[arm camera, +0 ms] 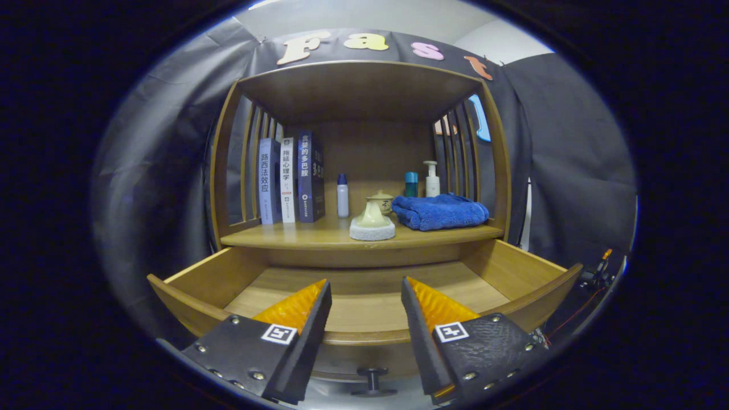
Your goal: Pull open the drawer, take out the items inside it, and place them on the countertop above the cabinet.
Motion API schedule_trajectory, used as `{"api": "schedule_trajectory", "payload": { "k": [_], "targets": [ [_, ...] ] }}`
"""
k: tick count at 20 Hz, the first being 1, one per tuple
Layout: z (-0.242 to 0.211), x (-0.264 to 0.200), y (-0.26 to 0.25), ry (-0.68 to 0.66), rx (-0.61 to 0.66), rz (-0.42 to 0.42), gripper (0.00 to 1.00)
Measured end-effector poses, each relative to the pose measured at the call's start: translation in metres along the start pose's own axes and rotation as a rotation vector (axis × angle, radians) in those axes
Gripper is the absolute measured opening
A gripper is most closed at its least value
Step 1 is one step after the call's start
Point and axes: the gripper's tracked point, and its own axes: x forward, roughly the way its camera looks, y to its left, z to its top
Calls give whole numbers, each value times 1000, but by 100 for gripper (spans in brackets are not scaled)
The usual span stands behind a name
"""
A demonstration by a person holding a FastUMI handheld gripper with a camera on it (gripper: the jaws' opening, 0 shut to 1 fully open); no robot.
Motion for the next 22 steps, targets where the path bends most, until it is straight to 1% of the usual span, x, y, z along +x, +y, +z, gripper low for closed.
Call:
{"api": "schedule_trajectory", "payload": {
  "k": [22],
  "targets": [
    [1, 0, 0, -14, -1, 2, 74]
  ]
}}
